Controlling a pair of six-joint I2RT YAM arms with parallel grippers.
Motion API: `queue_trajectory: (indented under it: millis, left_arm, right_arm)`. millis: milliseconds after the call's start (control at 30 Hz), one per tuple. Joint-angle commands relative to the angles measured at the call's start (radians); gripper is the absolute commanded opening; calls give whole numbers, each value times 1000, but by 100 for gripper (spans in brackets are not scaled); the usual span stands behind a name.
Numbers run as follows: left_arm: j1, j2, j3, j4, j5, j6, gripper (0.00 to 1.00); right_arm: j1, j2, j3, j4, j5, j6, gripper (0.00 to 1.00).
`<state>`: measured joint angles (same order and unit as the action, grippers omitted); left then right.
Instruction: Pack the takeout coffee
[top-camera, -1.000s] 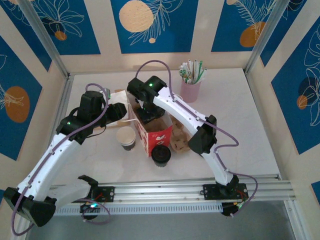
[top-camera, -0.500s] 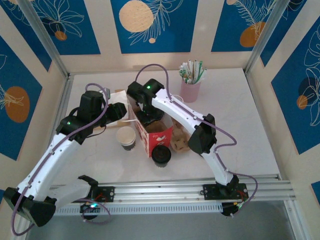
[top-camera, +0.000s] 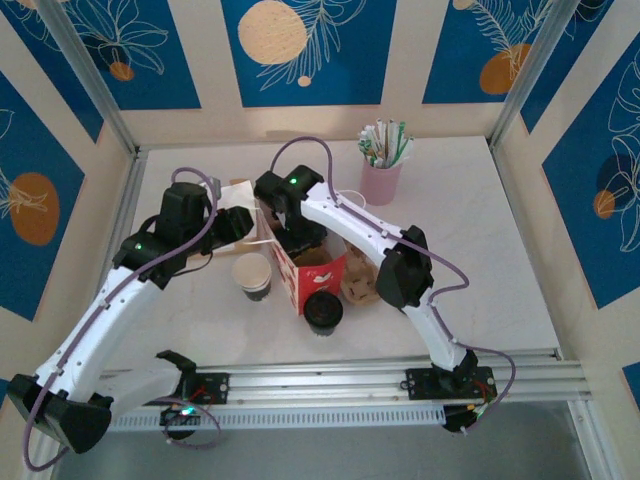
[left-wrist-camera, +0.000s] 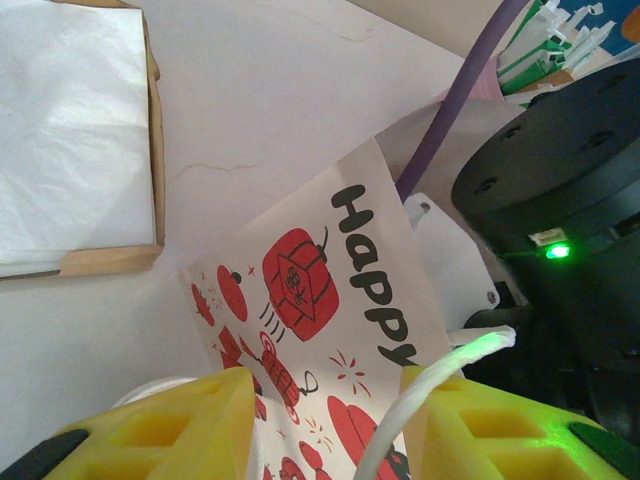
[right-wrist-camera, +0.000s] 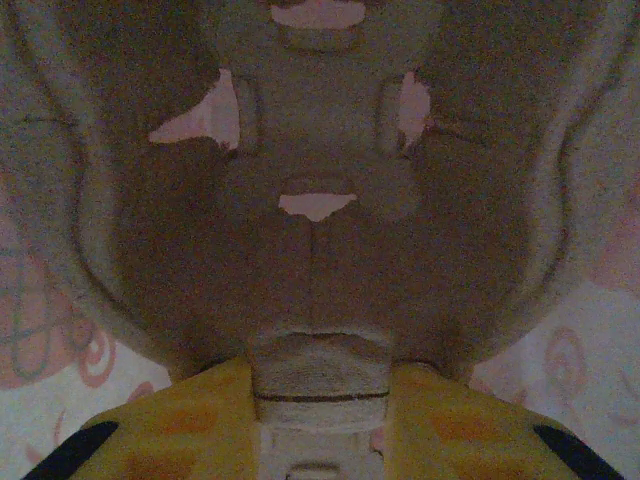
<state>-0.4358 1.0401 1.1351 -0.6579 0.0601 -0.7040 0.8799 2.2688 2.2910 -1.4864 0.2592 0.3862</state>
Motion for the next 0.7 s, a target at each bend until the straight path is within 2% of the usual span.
queue_trajectory:
  millis: [0, 400, 667]
  left_arm:
    - [17, -17, -10, 9, 3, 1, 42]
    - [19, -19, -15, 11, 3, 0, 42]
    - [19, -19, -15, 14, 4, -5, 42]
  right_arm:
    - [8, -5, -23, -1, -28, 8, 32]
    - [5, -16, -46, 10, -29, 12, 33]
    - [7, -29, -16, -10, -26, 13, 43]
